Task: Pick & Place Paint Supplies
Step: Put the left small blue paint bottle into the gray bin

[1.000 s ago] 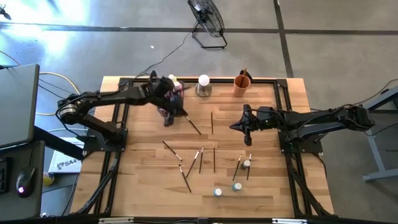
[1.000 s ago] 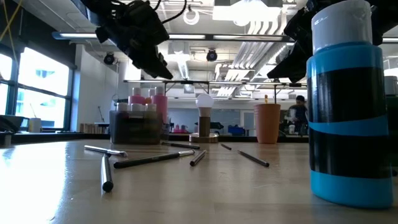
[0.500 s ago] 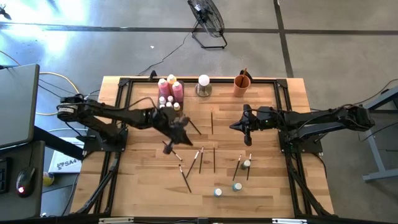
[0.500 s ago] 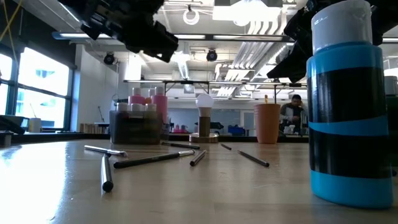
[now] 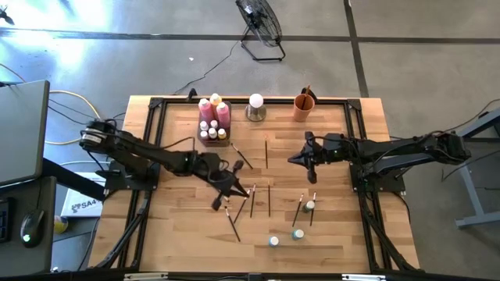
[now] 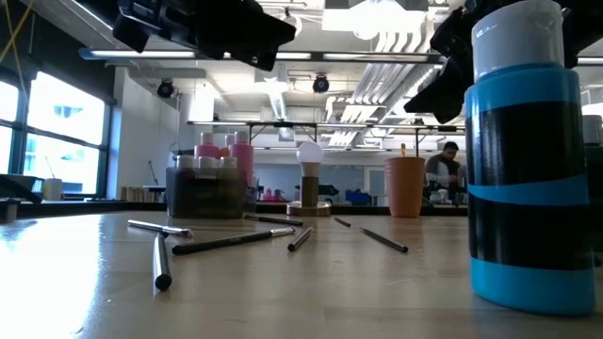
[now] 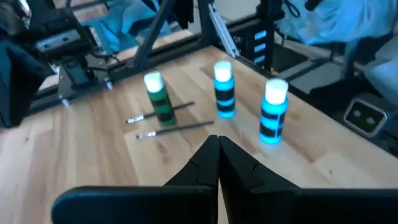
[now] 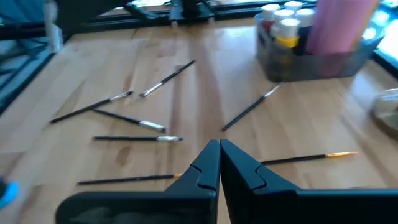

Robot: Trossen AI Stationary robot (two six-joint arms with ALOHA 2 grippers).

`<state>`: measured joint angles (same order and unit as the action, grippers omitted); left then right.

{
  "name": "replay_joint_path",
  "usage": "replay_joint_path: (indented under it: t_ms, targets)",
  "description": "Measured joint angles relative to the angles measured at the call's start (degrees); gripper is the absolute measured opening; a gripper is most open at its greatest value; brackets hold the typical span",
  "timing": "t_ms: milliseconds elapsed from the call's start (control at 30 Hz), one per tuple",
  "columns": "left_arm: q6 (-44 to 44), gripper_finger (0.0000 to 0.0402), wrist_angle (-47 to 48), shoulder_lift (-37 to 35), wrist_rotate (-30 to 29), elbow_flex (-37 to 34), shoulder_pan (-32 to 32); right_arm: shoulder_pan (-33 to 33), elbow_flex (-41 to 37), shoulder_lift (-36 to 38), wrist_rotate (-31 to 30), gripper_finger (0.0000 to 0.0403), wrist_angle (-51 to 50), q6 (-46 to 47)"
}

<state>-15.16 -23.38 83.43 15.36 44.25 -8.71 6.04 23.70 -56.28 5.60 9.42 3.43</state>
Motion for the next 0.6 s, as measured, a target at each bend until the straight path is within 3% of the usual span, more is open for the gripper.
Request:
replay_joint_path:
  t_ms: [233, 367, 600]
  targets:
    - [4.98, 0.0000, -11.63, 7.51, -0.18, 0.02, -4.69, -3.29, -0.02, 2.81, 3.76, 0.0004, 0.36, 0.04]
    - [9.25, 0.0004, -19.04, 12.05, -7.03, 0.52, -6.40, -4.84, -0.02, 4.41, 3.07, 0.0004, 0.66, -0.04]
    - [11.16, 0.0079, -13.55, 17.34, -8.45, 7.31, -6.30, -5.03, -0.01, 4.77, 2.24, 0.0004, 1.96, -0.56]
